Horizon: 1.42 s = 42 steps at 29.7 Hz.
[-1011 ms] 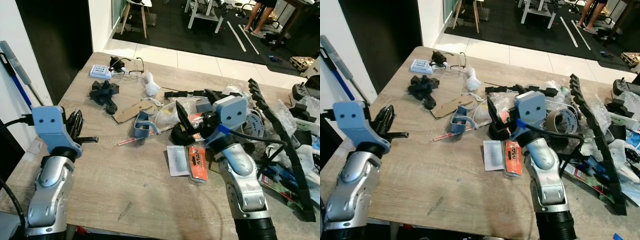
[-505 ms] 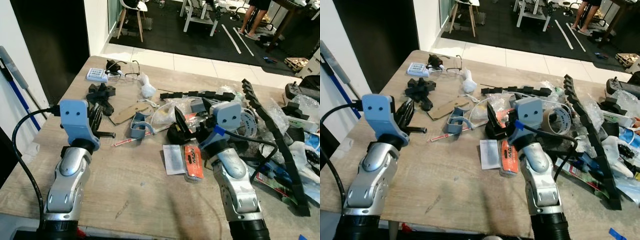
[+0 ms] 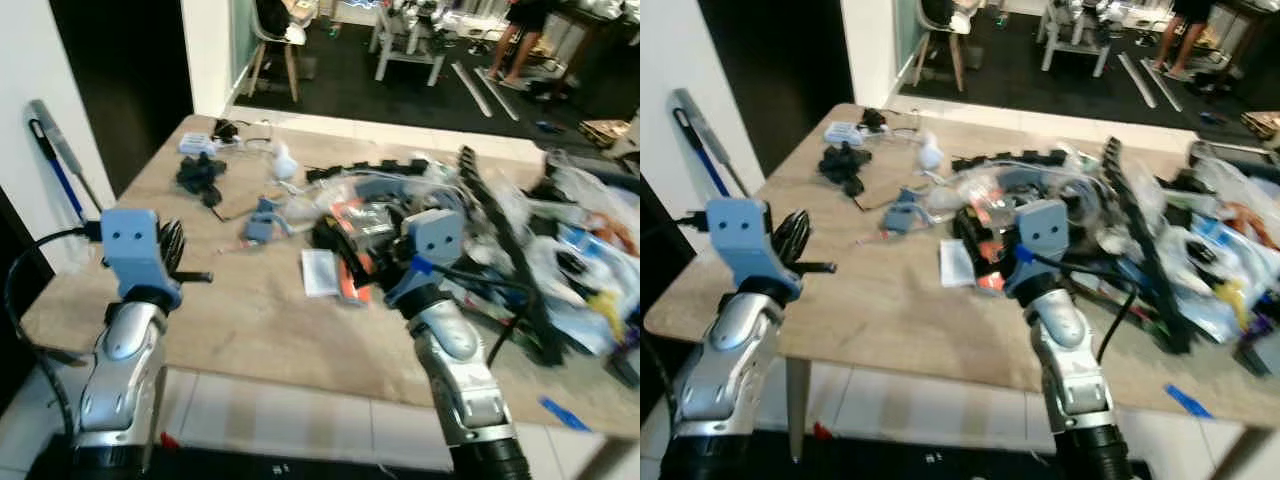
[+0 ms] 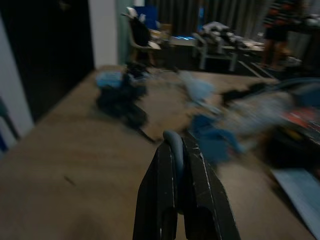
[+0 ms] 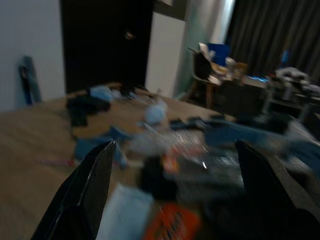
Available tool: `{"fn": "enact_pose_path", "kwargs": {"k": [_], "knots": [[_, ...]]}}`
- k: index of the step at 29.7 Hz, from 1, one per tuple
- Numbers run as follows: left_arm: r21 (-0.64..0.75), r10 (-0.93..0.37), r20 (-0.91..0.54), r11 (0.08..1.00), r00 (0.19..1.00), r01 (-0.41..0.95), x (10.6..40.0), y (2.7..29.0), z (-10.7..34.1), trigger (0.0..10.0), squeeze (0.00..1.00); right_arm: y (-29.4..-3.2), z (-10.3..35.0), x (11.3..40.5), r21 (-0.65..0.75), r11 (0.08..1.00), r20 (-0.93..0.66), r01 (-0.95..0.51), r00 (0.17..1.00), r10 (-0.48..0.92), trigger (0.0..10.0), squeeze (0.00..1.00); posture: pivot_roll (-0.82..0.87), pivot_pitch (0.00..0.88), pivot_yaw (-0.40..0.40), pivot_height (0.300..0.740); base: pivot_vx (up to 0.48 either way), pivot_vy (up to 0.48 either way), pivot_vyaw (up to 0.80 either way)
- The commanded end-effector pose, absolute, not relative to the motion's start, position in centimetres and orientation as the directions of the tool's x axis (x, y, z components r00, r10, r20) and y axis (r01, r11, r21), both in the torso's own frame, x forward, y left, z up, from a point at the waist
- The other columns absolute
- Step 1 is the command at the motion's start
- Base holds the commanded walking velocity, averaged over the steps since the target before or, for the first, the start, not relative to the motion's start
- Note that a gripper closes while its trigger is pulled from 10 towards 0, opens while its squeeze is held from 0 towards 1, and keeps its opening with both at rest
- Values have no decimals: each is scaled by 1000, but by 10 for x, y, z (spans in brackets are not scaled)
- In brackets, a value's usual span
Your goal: Picking trash to rubbish bin
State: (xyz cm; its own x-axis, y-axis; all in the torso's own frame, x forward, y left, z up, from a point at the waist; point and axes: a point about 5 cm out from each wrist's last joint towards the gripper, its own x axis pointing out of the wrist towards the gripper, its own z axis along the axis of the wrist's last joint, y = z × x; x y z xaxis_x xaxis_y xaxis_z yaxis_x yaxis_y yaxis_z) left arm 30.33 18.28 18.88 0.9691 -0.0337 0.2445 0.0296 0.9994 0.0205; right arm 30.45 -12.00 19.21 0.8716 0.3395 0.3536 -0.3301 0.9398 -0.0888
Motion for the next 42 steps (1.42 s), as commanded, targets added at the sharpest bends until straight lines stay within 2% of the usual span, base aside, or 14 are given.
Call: {"fn": "enact_pose_path", "kwargs": {"k": [1,14,20,23,31,37,39,42], "knots": [[30,-33,215,999,976,28,302,185,181,10000,0,-119,187,302,-64,939,335,-338,879,340,10000,0,-37,89,-100,740,-349,0,0],[74,-139,141,989,980,130,307,171,176,10000,0,-116,182,298,-29,941,317,-336,890,328,10000,0,-39,110,-90,740,-44,0,0],[108,-212,118,974,970,200,310,157,176,10000,0,-114,179,295,-9,940,303,-340,895,326,10000,0,-42,123,-83,740,0,-386,0],[73,-208,96,977,973,201,312,158,173,10000,0,-114,178,293,-6,942,298,-337,898,323,10000,0,-47,122,-81,740,0,-160,0],[114,-236,92,968,967,225,312,155,173,10000,0,-117,176,294,5,945,285,-327,906,312,10000,0,-50,141,-69,740,0,0,0],[106,-209,84,974,974,200,313,159,171,10000,0,-117,176,291,3,945,285,-326,906,312,10000,0,-53,143,-70,740,0,0,0],[98,-138,59,986,989,132,315,166,167,10000,0,-117,175,291,0,945,284,-326,906,313,10000,0,-39,143,-75,740,0,0,0],[99,-69,98,993,993,60,312,174,169,10000,0,-117,175,292,-18,943,286,-332,902,323,10000,0,-41,146,-72,740,0,0,0]]}}
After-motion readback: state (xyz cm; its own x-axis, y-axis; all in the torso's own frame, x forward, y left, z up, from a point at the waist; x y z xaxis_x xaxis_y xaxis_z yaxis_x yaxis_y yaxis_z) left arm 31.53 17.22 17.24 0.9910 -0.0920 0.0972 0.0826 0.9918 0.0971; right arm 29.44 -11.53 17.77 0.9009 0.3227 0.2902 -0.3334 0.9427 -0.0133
